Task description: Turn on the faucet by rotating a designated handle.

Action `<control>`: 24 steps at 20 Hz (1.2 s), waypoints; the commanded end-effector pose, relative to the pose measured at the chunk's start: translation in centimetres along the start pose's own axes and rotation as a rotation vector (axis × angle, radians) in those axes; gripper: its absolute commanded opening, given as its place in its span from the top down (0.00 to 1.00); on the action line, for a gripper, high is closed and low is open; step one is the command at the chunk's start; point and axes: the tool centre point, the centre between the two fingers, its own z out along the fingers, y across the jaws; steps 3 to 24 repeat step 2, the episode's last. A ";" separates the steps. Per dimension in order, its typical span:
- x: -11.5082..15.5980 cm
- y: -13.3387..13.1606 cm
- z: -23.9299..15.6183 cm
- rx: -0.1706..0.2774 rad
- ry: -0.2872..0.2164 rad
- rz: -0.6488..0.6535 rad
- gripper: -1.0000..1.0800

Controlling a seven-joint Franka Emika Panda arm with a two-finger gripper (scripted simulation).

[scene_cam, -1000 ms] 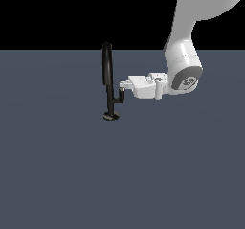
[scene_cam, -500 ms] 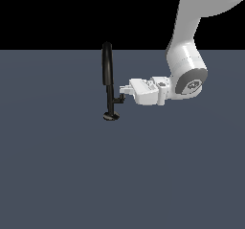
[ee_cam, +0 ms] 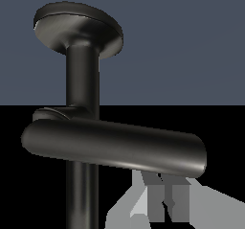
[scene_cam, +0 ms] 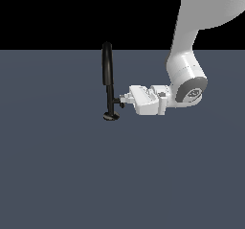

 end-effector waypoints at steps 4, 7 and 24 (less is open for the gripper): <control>3.6 1.7 0.0 0.004 -0.001 0.039 1.00; 3.6 1.7 0.0 0.004 -0.001 0.039 1.00; 3.6 1.7 0.0 0.004 -0.001 0.039 1.00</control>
